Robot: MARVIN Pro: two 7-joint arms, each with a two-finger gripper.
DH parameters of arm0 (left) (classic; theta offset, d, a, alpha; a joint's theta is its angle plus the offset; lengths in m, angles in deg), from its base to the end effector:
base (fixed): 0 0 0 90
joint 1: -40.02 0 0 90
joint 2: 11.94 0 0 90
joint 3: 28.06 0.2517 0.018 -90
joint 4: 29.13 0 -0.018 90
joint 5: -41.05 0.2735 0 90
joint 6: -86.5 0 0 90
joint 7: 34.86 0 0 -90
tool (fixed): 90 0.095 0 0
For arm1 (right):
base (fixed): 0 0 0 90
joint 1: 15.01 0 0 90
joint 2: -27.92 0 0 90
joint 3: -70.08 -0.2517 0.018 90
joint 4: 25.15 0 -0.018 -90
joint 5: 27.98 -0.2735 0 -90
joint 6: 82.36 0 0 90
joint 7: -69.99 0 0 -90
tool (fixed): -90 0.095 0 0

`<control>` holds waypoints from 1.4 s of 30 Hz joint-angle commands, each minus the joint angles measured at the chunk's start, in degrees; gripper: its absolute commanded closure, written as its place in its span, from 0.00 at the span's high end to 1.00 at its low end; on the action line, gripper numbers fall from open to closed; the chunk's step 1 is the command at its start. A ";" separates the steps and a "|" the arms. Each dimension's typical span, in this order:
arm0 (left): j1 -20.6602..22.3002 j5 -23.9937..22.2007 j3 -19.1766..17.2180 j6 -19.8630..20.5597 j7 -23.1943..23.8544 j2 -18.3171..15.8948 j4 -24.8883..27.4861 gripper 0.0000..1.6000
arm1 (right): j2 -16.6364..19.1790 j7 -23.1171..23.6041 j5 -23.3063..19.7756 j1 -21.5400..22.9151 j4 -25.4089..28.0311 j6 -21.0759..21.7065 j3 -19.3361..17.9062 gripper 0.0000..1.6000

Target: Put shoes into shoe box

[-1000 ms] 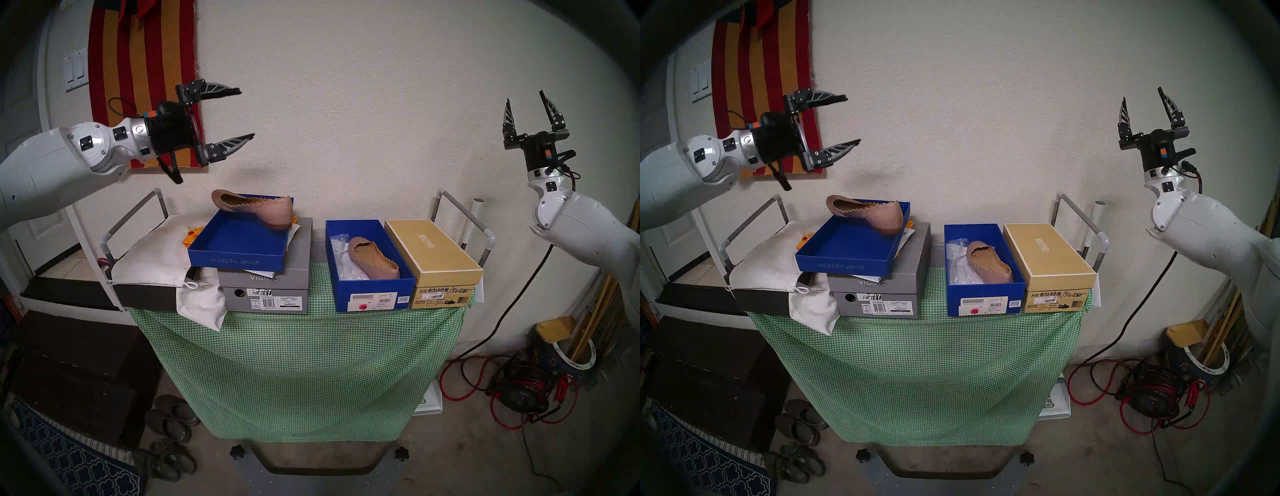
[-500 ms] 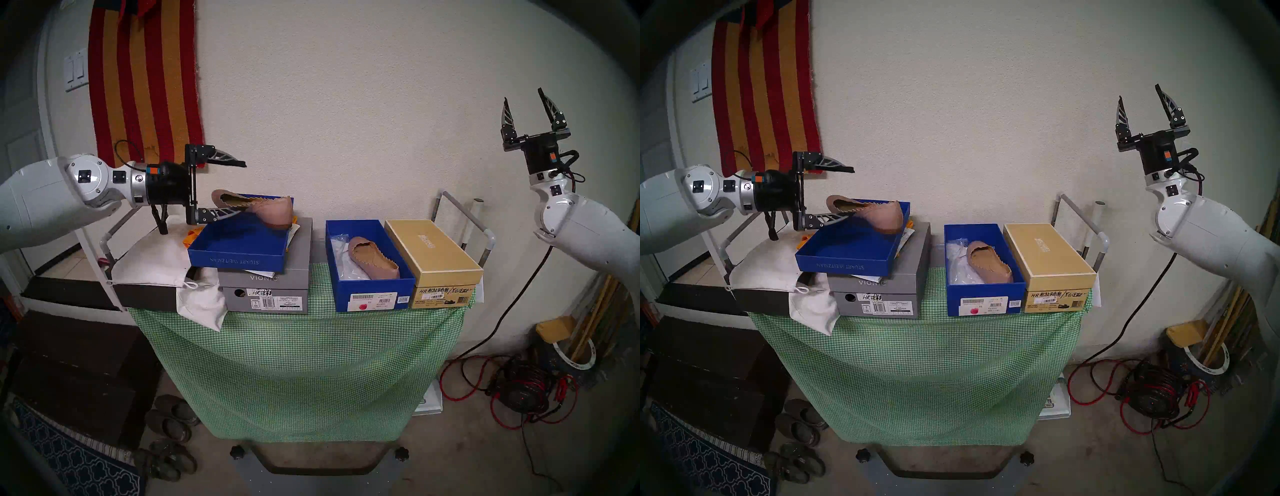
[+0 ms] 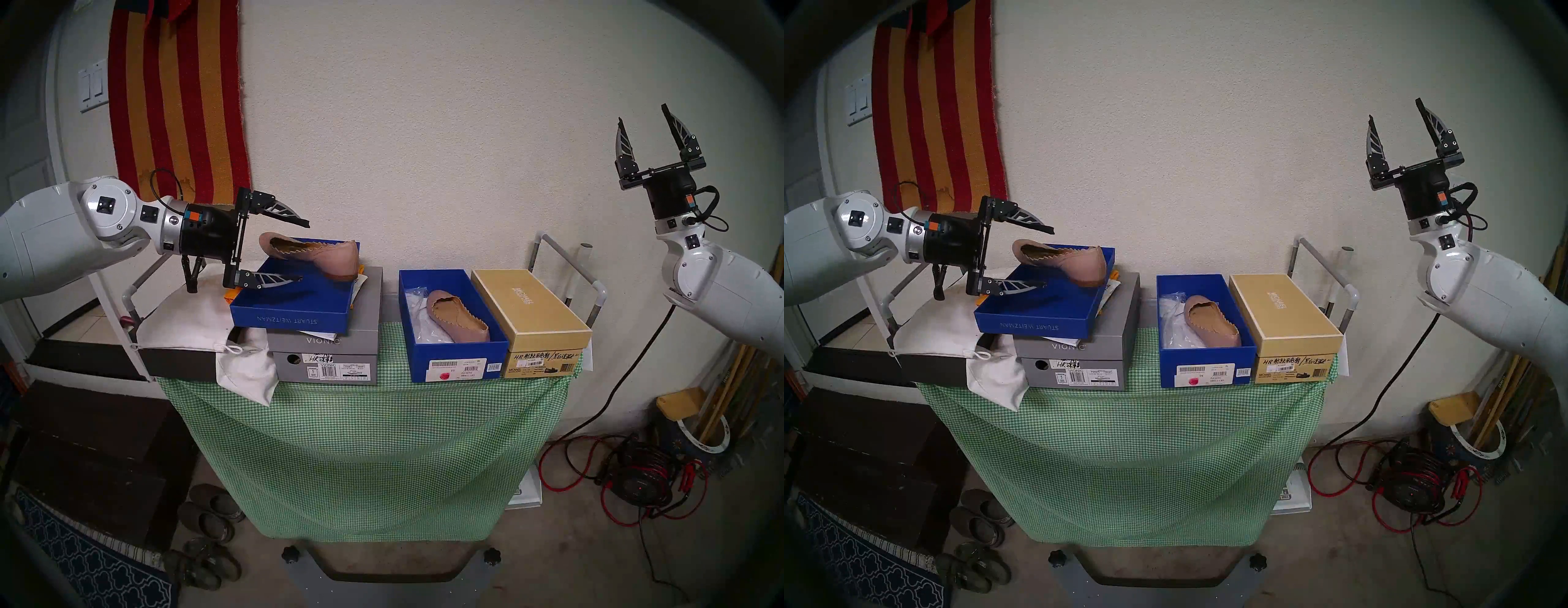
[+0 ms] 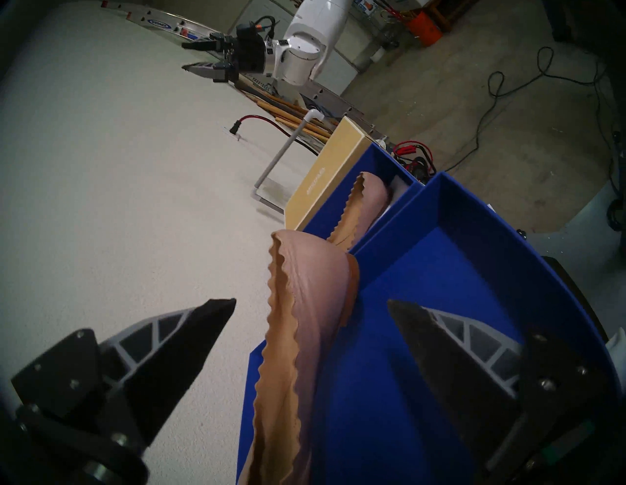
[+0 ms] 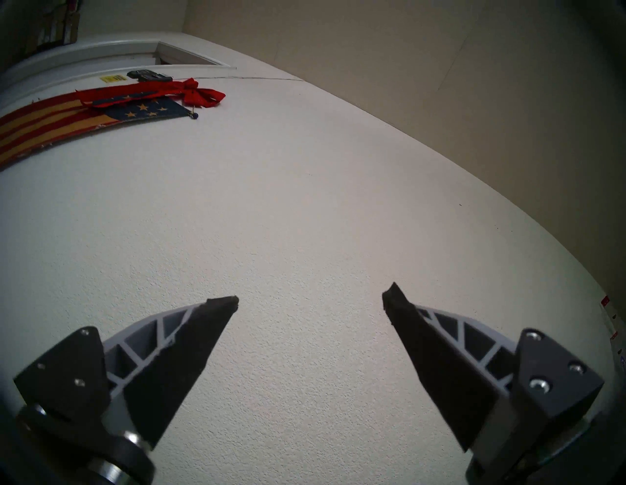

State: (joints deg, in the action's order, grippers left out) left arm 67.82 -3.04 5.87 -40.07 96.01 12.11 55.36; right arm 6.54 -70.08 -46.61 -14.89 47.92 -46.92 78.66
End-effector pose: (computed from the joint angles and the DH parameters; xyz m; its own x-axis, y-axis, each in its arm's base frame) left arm 0.4097 0.0920 -0.0207 -0.6922 -0.5219 0.4985 -0.6234 0.0843 -0.7774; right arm 0.4244 -0.1947 0.0378 -0.8233 0.4972 0.2738 -0.3189 -0.8042 0.5015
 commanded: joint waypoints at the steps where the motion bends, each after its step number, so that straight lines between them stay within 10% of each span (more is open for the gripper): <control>1: 0.91 0.11 0.02 4.69 0.88 2.96 -2.10 1.00 | 6.05 -4.77 2.38 -0.69 6.33 1.34 -1.13 1.00; 23: -7.54 -6.32 1.00 14.92 -4.82 12.15 -9.28 1.00 | 13.40 -16.19 11.58 -3.81 20.90 13.35 -3.24 1.00; 26: -8.70 -7.44 1.16 15.16 -5.75 12.57 -10.18 0.00 | 13.77 -16.47 12.60 -4.31 22.06 15.95 -3.70 1.00; 42: 0.24 -9.12 -7.40 6.97 -7.31 7.99 -2.05 0.00 | 14.88 -29.46 19.04 -6.78 26.43 26.75 -3.81 1.00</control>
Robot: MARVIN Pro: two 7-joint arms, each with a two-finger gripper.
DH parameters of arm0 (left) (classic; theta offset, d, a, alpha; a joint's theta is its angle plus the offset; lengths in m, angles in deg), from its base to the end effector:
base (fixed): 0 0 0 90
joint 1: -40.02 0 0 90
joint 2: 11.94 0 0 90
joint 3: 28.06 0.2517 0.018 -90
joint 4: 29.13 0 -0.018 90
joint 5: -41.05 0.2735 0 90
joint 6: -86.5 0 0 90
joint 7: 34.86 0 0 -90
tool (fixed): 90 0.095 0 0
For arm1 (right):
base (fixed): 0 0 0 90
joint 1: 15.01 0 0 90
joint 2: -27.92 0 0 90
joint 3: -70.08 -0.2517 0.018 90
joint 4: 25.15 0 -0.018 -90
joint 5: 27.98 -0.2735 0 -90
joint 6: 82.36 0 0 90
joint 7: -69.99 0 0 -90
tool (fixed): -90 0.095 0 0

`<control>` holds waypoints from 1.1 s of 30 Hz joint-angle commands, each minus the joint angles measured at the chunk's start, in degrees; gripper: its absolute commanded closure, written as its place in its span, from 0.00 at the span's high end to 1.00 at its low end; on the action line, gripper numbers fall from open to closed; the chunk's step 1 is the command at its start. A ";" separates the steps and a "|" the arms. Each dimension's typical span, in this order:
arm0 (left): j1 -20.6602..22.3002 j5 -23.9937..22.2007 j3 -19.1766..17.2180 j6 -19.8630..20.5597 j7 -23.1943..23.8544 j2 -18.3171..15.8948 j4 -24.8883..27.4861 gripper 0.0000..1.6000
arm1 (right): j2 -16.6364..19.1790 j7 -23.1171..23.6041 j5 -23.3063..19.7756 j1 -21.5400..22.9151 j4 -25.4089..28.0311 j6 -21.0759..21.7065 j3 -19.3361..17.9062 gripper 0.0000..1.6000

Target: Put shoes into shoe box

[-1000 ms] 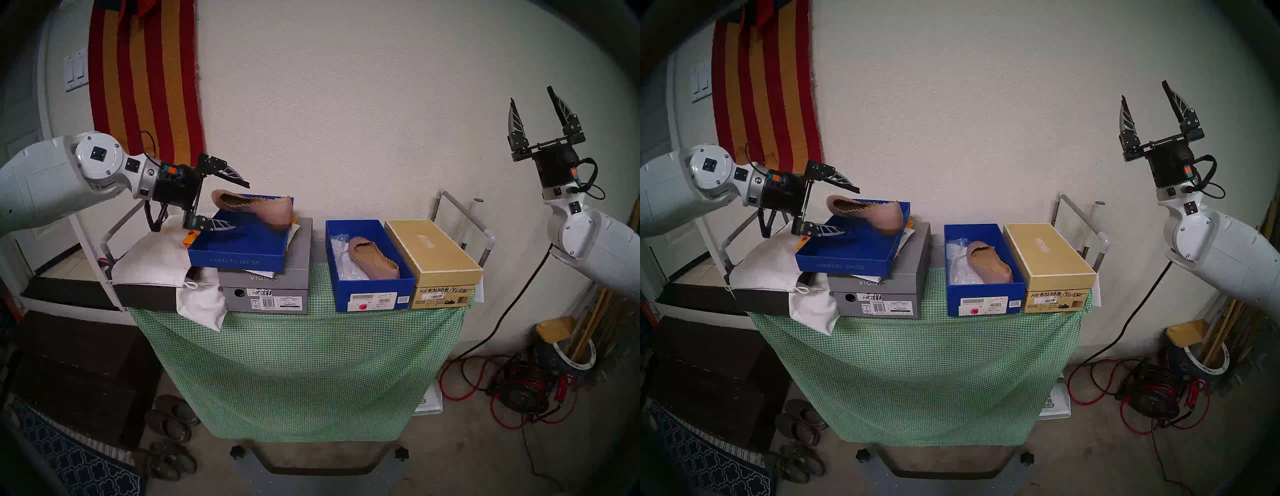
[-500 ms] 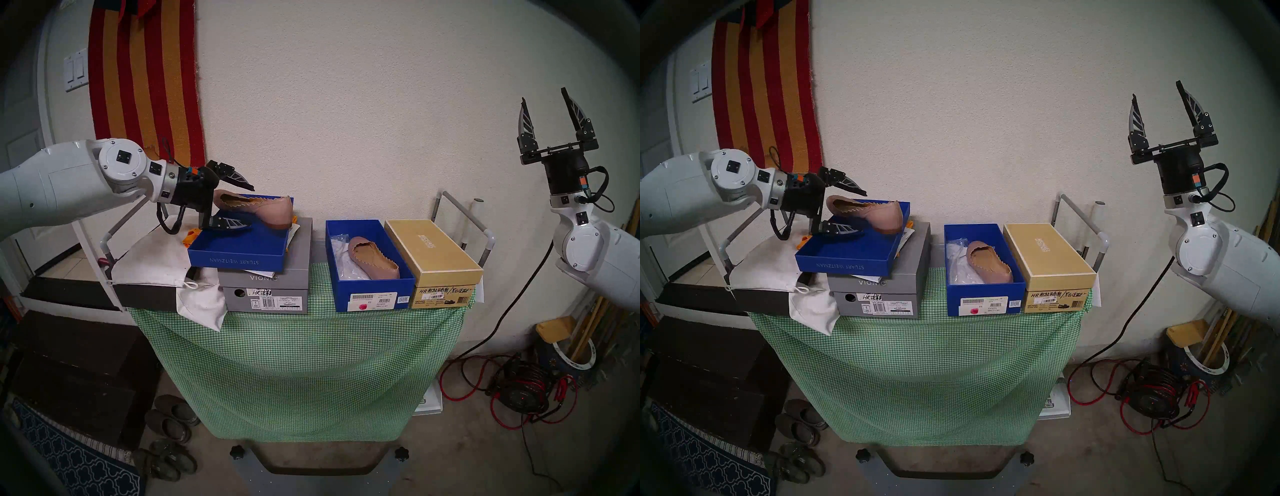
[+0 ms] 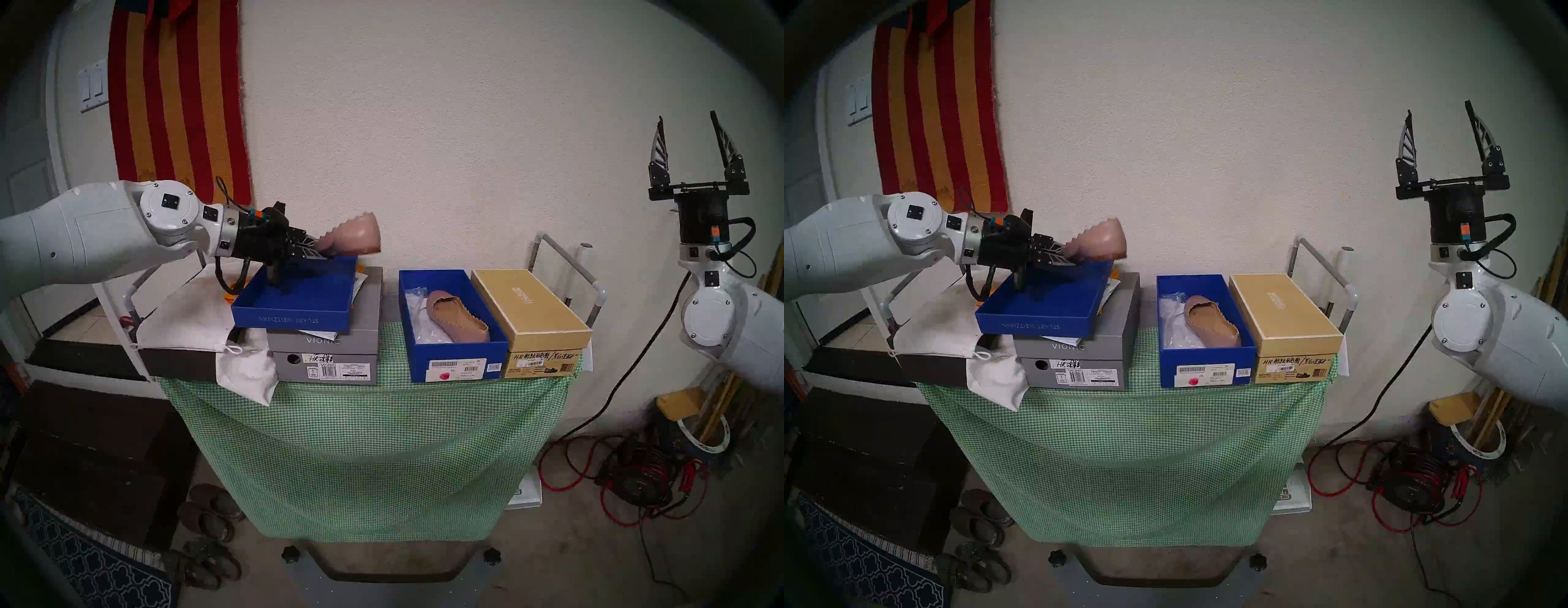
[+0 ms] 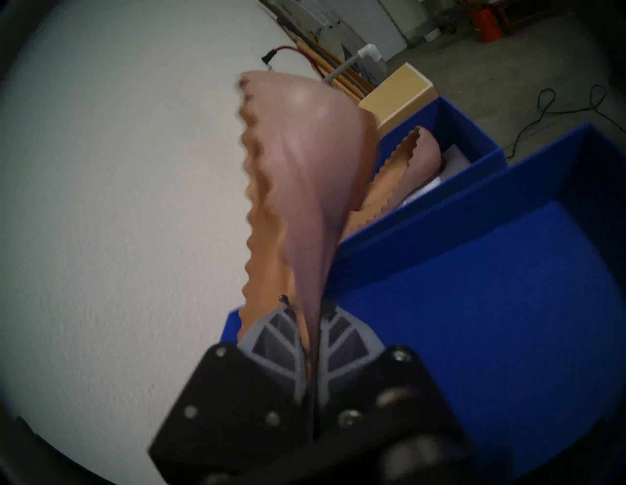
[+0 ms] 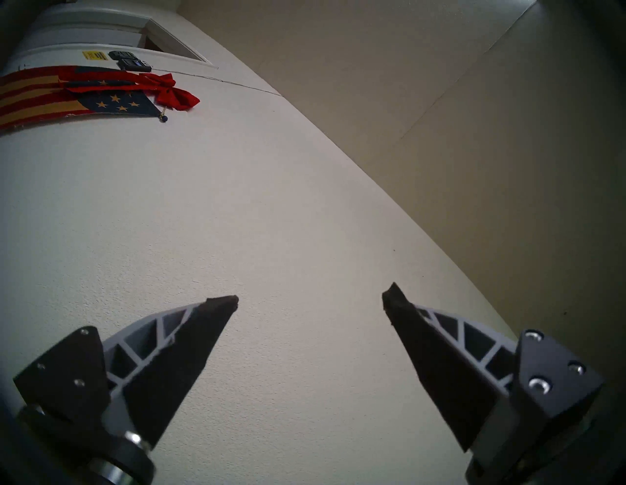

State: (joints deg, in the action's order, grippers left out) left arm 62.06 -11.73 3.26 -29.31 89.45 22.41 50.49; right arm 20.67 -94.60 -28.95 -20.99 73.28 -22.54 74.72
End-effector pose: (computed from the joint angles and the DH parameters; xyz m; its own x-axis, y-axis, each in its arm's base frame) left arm 0.4499 0.0479 -0.0271 -0.5460 -0.5581 0.6248 -0.7093 -0.0889 -0.6993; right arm 0.3472 -0.1734 0.0303 -0.7037 0.6967 0.1391 -0.6105 -0.6932 0.3832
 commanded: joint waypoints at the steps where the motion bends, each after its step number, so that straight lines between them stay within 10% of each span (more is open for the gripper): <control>1: 6.00 -0.24 -6.28 -4.57 -1.13 -2.39 3.02 0.00 | 0.77 -4.87 1.43 -0.70 1.11 2.47 0.11 1.00; 11: 5.98 7.79 -7.95 -12.99 -6.28 -4.74 8.03 0.00 | 1.08 -9.89 4.61 -2.46 2.81 8.37 -0.48 1.00; 33: 4.56 25.45 -11.90 -15.70 -0.86 11.85 -5.38 0.00 | 1.36 -10.40 6.51 -3.84 3.60 11.41 -1.06 1.00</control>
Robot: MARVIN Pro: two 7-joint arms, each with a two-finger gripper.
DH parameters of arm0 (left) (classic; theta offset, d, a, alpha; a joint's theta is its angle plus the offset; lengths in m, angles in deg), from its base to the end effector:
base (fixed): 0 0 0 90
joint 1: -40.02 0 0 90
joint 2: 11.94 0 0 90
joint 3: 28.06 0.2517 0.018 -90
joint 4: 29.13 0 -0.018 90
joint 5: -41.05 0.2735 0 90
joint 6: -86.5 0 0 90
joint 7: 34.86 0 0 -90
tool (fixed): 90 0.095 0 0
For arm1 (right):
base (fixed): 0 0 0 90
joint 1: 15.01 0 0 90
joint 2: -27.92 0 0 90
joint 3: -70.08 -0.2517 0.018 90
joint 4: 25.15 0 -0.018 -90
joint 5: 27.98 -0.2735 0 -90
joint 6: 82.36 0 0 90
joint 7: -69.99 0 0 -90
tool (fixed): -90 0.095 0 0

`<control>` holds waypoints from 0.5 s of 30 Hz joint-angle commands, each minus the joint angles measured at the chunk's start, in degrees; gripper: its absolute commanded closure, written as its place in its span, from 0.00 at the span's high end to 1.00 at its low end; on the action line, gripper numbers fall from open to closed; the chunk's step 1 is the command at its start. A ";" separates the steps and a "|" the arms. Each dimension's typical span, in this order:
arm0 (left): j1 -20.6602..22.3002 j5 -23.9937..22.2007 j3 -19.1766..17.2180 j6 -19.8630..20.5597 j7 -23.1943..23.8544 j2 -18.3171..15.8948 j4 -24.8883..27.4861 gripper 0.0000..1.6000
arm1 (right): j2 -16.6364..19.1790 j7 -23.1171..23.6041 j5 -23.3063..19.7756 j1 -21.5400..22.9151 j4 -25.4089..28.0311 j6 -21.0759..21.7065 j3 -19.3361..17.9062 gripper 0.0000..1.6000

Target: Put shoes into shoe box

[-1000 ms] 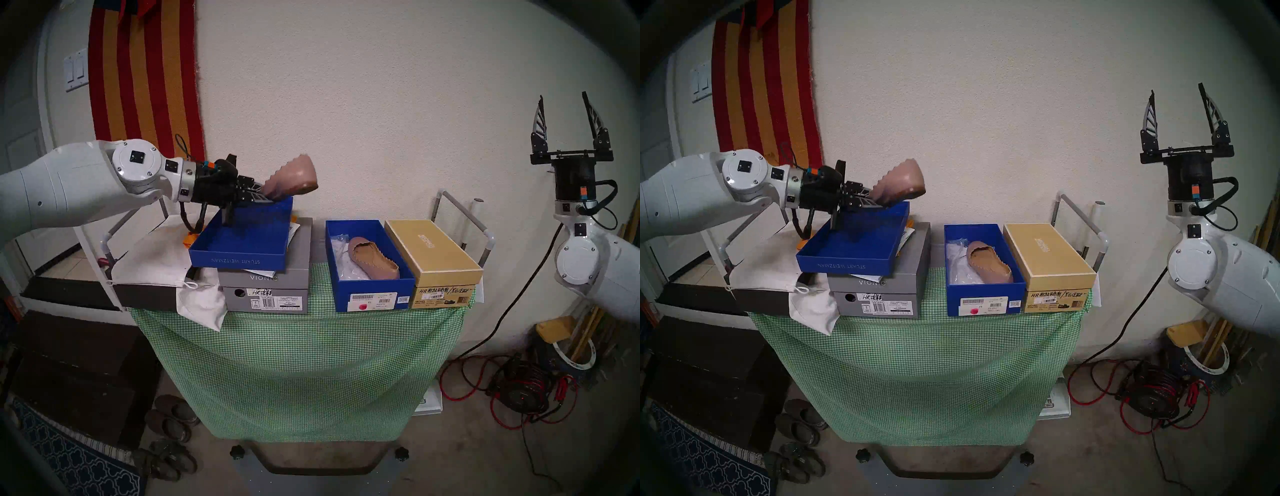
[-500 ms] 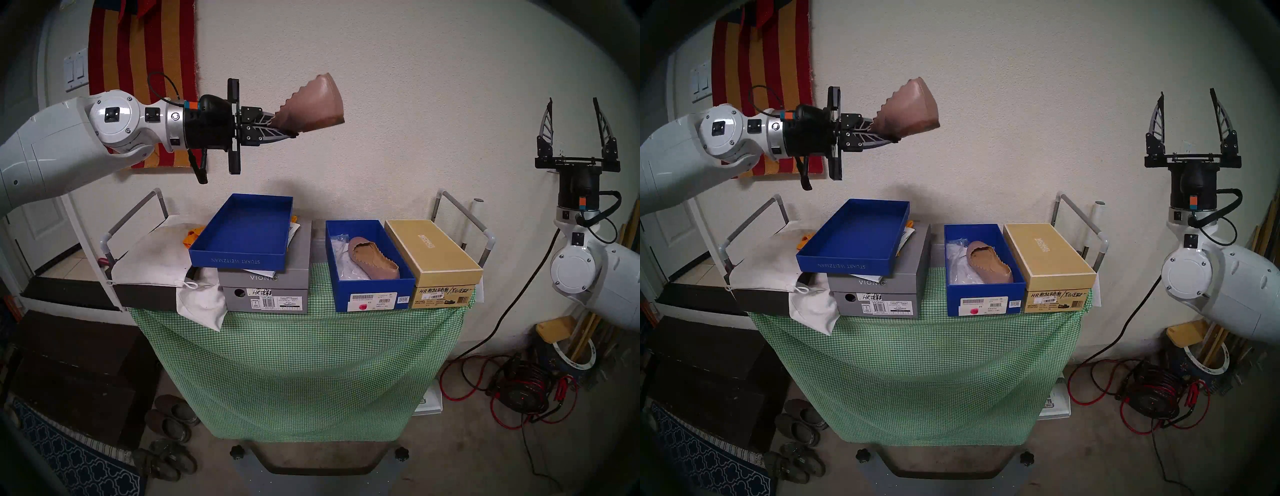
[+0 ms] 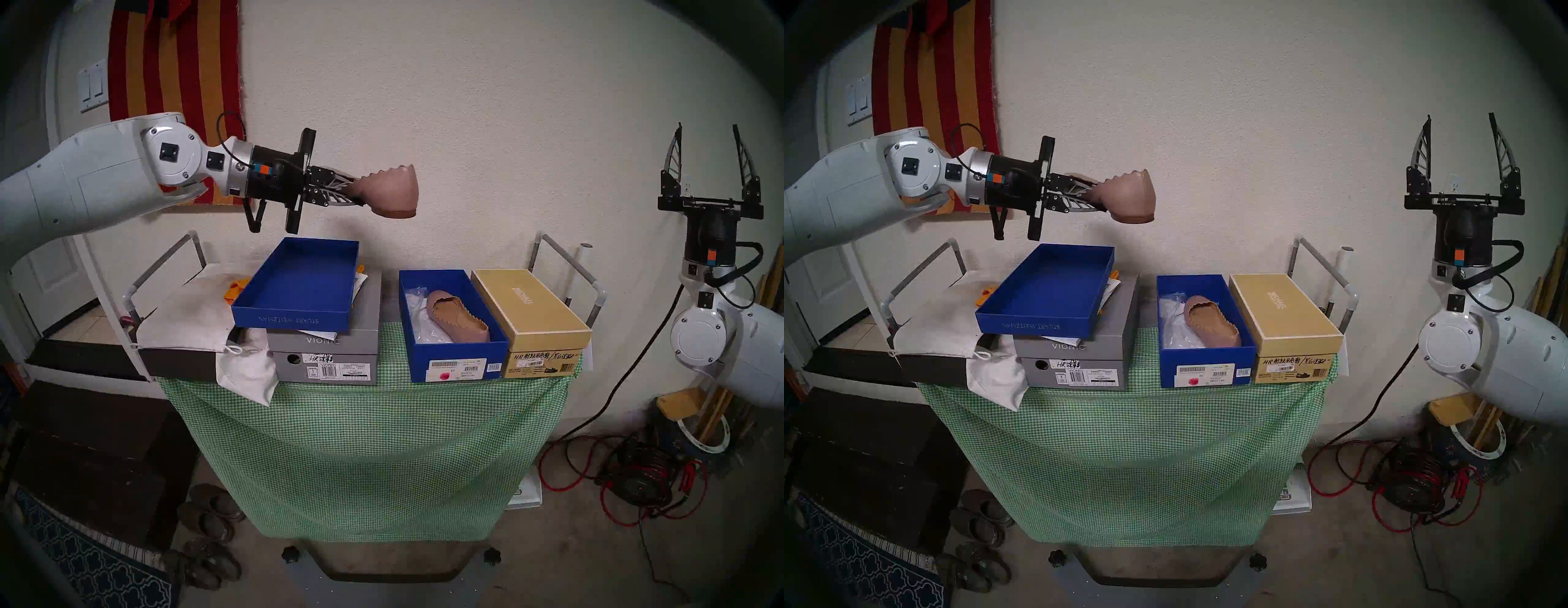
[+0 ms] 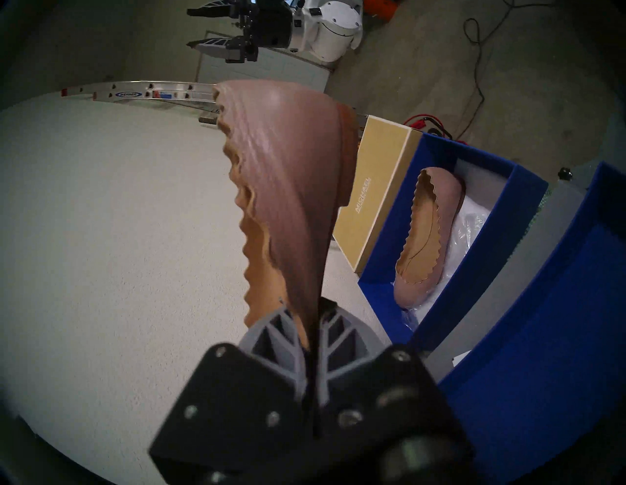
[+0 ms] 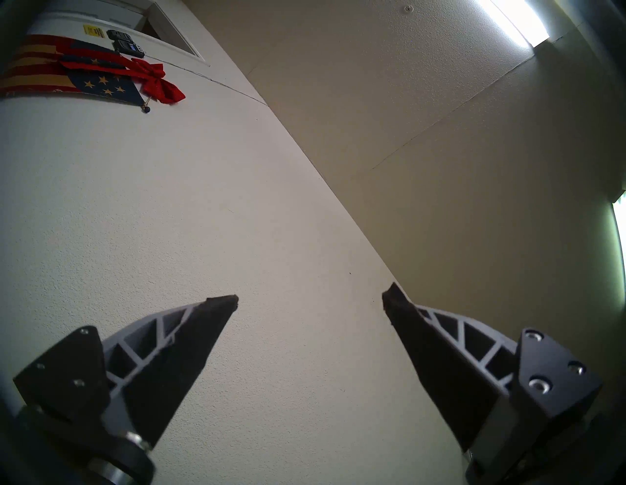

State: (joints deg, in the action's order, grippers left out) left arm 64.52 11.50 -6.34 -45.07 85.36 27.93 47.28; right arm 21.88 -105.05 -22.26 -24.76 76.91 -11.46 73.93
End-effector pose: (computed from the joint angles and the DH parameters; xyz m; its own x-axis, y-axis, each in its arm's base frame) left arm 0.4502 0.0056 0.0453 -0.9015 -0.3997 0.1660 -0.2804 0.2473 -0.9275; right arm 0.3271 -0.1660 0.0188 -0.6095 0.7915 0.0446 -0.7458 -0.5916 0.3064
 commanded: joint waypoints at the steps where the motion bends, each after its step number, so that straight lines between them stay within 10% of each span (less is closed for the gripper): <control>1: 2.10 2.68 -2.55 0.09 3.90 6.27 -1.83 0.00 | 0.16 0.04 -0.14 -0.10 -0.03 0.36 -0.31 1.00; 15: 0.61 4.56 -1.30 -0.49 16.70 16.31 -9.63 0.00 | 0.20 0.04 0.01 -0.79 0.11 0.98 -0.99 1.00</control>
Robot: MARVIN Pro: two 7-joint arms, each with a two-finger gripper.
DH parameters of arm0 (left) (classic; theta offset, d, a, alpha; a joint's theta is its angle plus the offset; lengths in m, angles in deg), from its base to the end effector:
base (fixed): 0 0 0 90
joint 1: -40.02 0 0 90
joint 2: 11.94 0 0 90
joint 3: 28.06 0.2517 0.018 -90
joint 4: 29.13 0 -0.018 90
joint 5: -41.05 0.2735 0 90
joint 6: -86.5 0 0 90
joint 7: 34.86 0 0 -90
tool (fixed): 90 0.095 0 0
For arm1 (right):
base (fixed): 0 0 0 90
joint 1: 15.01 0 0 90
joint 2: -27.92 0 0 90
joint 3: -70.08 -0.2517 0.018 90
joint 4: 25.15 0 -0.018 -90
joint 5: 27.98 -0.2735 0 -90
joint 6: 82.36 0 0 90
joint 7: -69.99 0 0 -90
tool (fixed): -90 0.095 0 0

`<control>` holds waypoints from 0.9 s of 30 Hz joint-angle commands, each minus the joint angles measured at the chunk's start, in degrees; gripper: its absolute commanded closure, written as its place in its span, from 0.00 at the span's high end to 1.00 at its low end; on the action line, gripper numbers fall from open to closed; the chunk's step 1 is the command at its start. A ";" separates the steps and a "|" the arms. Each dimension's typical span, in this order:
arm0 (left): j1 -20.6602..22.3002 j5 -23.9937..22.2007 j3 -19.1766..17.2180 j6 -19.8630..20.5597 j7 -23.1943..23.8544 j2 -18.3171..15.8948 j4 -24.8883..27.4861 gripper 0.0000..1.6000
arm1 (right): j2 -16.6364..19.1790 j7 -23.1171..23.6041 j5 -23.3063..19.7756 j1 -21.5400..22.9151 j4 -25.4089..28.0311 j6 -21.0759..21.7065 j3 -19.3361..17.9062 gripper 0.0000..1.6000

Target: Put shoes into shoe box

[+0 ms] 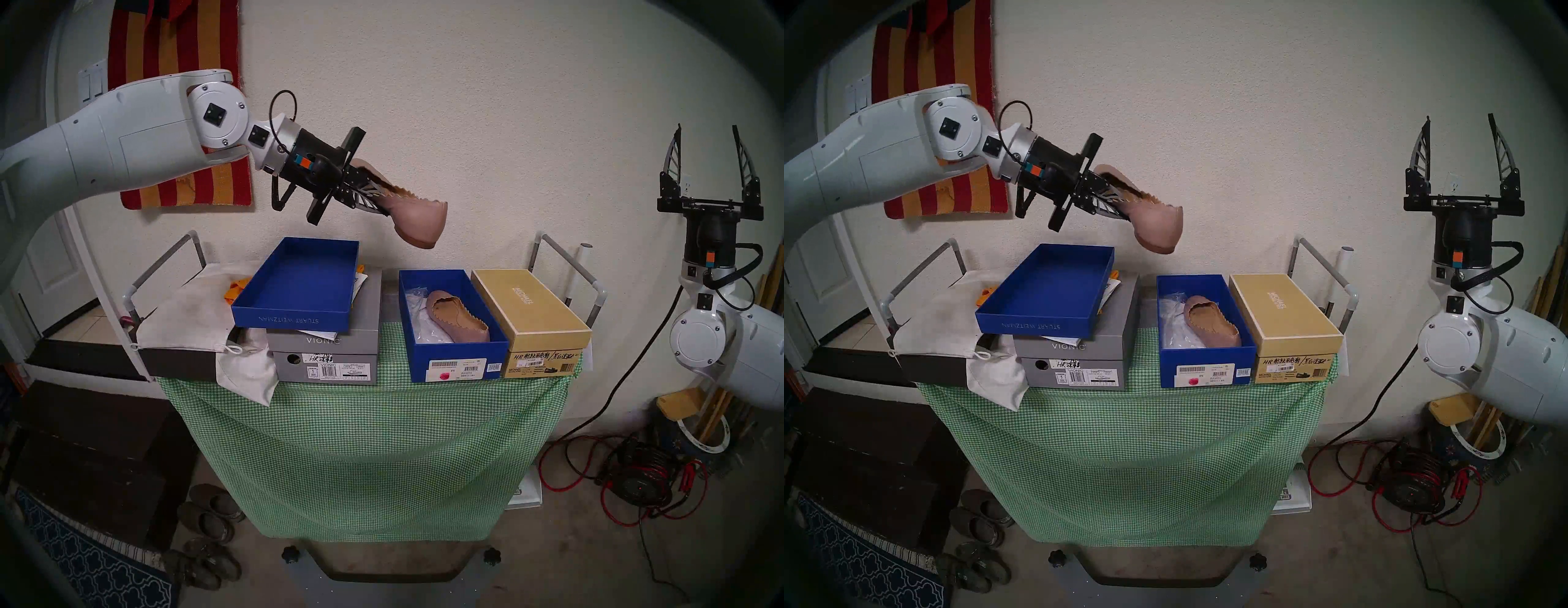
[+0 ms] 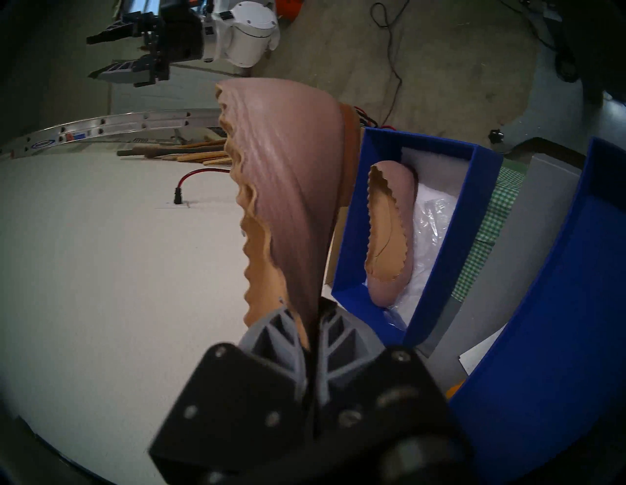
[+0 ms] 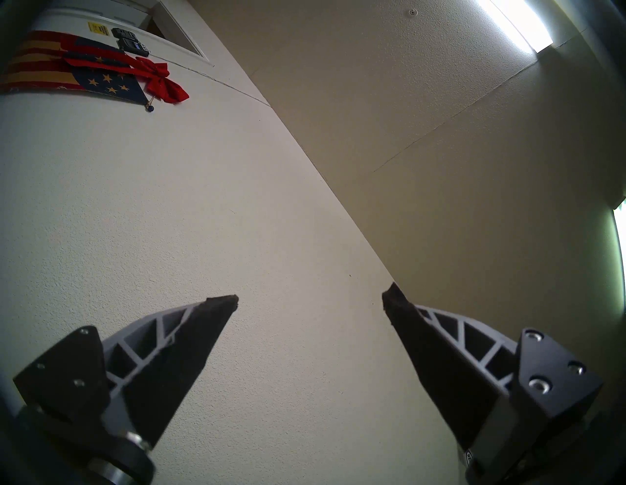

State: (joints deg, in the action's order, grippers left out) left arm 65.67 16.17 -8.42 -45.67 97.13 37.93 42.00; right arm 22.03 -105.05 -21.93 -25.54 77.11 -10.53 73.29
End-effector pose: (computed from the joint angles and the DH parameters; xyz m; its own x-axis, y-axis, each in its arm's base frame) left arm 0.4580 -0.0388 0.0526 -0.9438 -0.3293 0.0283 -0.2116 0.5362 -0.8171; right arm 0.3263 -0.1656 0.0179 -0.5985 0.8002 0.0383 -0.7542 -0.5790 0.3098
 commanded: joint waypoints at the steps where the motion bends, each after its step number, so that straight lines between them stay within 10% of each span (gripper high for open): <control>1: -0.83 -0.11 0.80 -0.06 5.94 6.64 -4.84 0.00 | 0.05 0.04 -0.35 -0.06 -0.06 0.08 -0.39 1.00; 27: -5.95 -9.47 1.45 -3.59 23.36 23.73 -19.86 0.00 | 0.02 0.04 -0.87 -1.41 0.14 0.54 -1.82 1.00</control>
State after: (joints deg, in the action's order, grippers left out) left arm 60.64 9.27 -7.44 -48.58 115.26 55.91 26.10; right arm 22.11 -105.06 -22.84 -26.90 77.38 -9.78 71.89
